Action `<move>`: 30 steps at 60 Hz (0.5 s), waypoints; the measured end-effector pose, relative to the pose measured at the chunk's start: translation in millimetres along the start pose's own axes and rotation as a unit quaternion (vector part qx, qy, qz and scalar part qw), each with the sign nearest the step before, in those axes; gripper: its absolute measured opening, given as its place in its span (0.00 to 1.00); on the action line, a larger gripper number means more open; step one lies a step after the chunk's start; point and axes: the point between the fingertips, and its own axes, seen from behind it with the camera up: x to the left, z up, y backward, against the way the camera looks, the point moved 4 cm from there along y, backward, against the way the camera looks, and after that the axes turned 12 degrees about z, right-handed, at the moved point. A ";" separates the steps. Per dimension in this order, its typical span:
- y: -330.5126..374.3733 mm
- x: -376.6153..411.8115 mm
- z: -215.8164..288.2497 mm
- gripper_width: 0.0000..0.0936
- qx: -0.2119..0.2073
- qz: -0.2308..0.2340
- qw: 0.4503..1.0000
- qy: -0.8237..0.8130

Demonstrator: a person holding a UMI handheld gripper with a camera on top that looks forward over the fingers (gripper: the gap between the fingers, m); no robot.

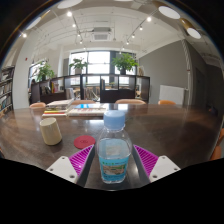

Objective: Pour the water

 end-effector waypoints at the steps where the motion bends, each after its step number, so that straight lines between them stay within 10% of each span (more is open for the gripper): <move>1: -3.7 0.7 -0.2 0.81 0.000 0.004 1.000 -0.002; 9: -21.8 -0.1 -4.1 0.50 -0.008 0.013 1.000 0.000; 30: -28.2 6.8 -2.5 0.32 -0.018 -0.006 1.000 0.016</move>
